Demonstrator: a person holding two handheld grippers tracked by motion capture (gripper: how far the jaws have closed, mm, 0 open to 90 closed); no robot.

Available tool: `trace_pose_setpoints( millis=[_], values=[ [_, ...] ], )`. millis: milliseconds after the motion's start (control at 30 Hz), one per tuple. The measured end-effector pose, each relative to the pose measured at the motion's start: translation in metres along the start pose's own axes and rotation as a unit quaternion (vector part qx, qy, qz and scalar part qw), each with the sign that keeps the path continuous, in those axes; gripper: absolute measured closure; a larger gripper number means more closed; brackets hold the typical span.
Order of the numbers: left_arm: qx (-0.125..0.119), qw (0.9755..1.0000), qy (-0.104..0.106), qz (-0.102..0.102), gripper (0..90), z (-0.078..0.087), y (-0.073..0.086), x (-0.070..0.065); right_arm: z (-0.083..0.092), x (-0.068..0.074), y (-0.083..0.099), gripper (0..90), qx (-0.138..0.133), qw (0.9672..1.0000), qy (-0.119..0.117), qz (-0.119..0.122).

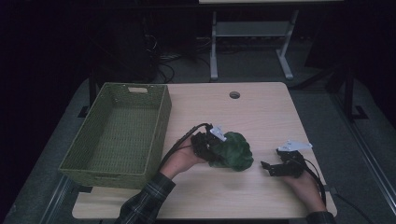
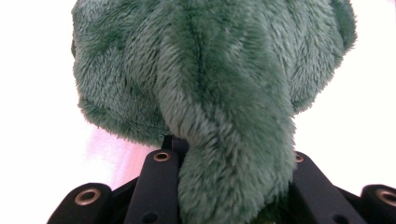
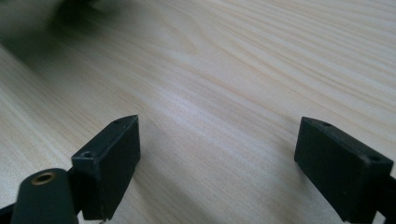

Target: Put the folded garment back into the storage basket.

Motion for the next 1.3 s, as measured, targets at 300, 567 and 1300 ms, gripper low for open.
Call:
trace_pose_setpoints(
  millis=[300, 567, 1300],
  values=[
    [-0.011, 0.9997, -0.022, 0.009, 70.1, 0.037, -0.01, 0.006, 0.0, 0.0, 0.0, 14.0, 0.0, 1.0, 0.0, 0.0],
    [-0.03, 0.9985, -0.038, 0.025, 70.1, 0.071, -0.009, 0.018, 0.0, 0.0, 0.0, 14.0, 0.0, 1.0, 0.0, 0.0],
    [-0.047, 0.9895, -0.104, 0.089, 70.1, 0.149, 0.035, 0.065, 0.0, 0.0, 0.0, 14.0, 0.0, 1.0, 0.0, 0.0]
  ],
)
Point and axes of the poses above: each handheld gripper's, and its own axes: z roughly backward along the jaws, y roughly out of its underside, x roughly to its left, the point moved 5 cm from there along -z, roughly forward along the jaws, and after that the axes turned 9 degrees about -y, right-handed, at the moved point
